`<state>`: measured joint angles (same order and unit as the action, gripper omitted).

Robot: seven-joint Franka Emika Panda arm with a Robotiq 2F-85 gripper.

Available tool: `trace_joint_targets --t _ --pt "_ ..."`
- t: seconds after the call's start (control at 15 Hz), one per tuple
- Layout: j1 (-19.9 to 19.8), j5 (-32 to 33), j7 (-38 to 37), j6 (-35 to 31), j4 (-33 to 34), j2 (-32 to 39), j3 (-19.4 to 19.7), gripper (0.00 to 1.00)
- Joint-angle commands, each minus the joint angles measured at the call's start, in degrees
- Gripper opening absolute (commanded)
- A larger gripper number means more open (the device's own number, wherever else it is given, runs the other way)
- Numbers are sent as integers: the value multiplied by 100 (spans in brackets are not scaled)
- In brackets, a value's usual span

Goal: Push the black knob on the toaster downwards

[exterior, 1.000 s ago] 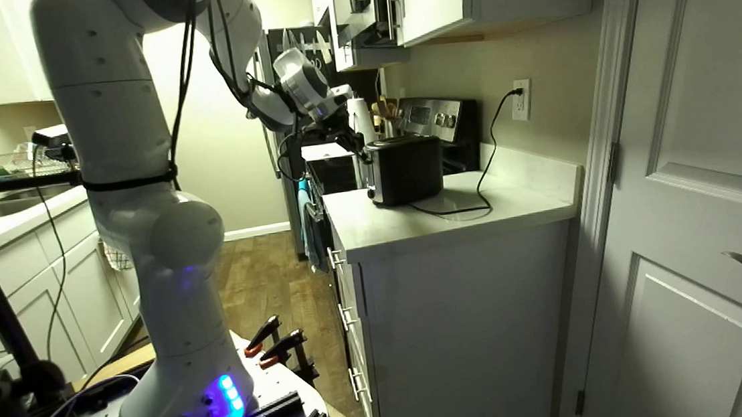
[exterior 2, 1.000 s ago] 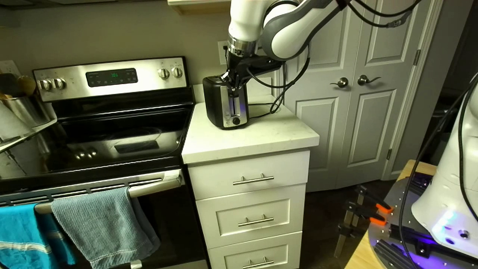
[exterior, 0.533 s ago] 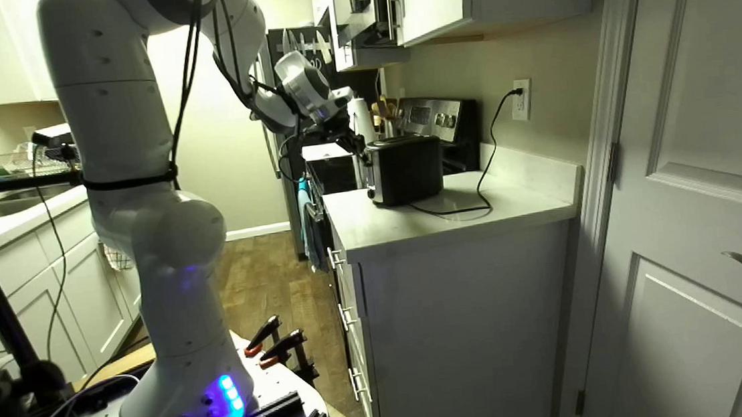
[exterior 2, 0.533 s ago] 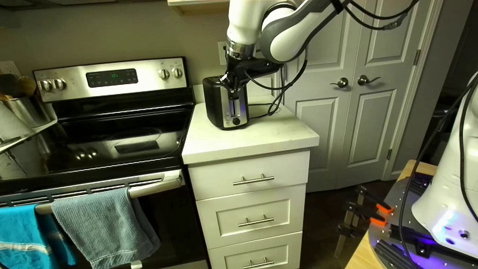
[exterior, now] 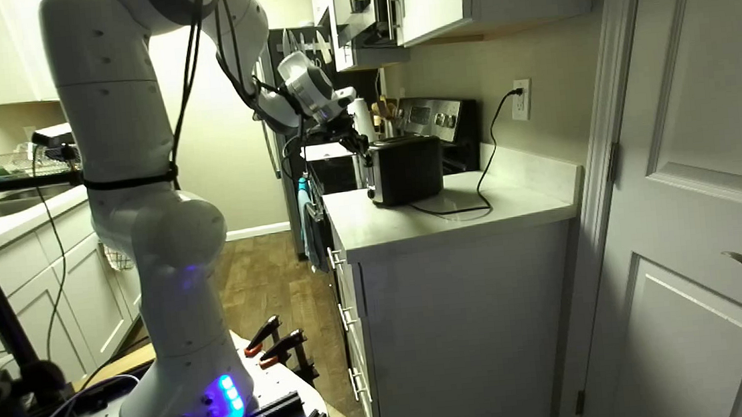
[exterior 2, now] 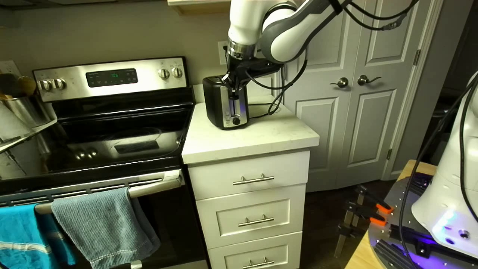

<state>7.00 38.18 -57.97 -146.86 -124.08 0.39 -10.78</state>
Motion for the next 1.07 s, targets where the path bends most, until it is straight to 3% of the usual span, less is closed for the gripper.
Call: trace_joint_targets --t 0.0,1.0 --pt "80 138 -260 -221 51 244 90 0" --pt "87 426 -713 -530 75 782 53 0"
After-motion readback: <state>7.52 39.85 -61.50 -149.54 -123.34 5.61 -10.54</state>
